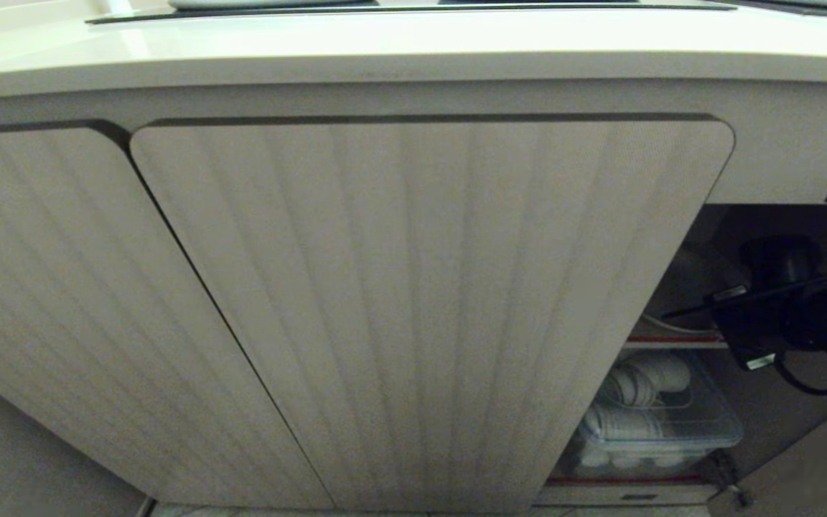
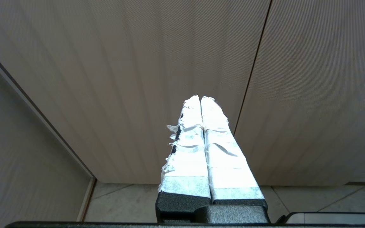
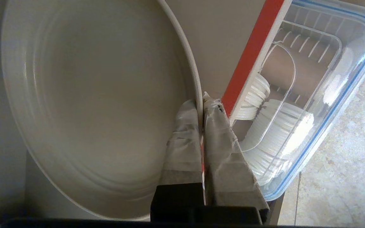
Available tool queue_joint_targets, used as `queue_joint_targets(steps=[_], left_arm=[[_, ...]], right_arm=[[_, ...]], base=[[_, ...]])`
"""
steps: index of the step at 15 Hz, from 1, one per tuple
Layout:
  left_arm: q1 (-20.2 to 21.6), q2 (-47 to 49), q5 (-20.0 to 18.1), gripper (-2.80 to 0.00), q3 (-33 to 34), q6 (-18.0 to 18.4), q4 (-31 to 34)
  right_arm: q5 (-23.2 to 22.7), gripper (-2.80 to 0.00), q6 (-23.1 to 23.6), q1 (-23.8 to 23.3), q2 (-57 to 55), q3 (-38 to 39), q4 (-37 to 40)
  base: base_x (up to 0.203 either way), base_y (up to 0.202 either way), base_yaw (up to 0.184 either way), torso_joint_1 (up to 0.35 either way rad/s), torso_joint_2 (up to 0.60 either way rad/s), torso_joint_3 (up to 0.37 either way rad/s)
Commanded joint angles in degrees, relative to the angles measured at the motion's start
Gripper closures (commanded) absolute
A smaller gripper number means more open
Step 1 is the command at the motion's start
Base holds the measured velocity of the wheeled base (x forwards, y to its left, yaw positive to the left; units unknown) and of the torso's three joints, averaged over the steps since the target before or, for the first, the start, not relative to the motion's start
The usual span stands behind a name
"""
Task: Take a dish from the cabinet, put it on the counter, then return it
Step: Put it back into the cabinet
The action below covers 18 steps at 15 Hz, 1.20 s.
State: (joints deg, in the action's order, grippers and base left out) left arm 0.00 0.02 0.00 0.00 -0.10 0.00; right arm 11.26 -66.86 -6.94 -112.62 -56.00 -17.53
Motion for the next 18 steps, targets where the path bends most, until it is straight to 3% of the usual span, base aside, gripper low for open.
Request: queue_joint_targets(steps=[1, 2, 3, 18], left_arm=[[0.0, 0.0, 0.0, 0.0, 0.0, 0.0, 0.0], [0.0, 0.0, 0.0, 0.0, 0.0, 0.0, 0.0], [0.0, 0.0, 0.0, 0.0, 0.0, 0.0, 0.0], [0.0, 0.0, 0.0, 0.0, 0.0, 0.0, 0.0]], right_arm=[[0.1, 0.0, -0.4, 0.0, 0.1, -0.1, -0.1], [0.1, 0.0, -0.4, 0.0, 0.1, 0.0, -0.1], [0.1, -2.8, -0.4, 0.0, 0.1, 0.0, -0.1], [1.8, -2.8, -0.2, 0.0, 0.6, 0.1, -0.5]], base=[[0.0, 0.0, 0.0, 0.0, 0.0, 0.0], [0.0, 0.0, 0.0, 0.0, 0.0, 0.0], [0.0, 0.0, 0.0, 0.0, 0.0, 0.0], [0.0, 0.0, 0.0, 0.0, 0.0, 0.0]])
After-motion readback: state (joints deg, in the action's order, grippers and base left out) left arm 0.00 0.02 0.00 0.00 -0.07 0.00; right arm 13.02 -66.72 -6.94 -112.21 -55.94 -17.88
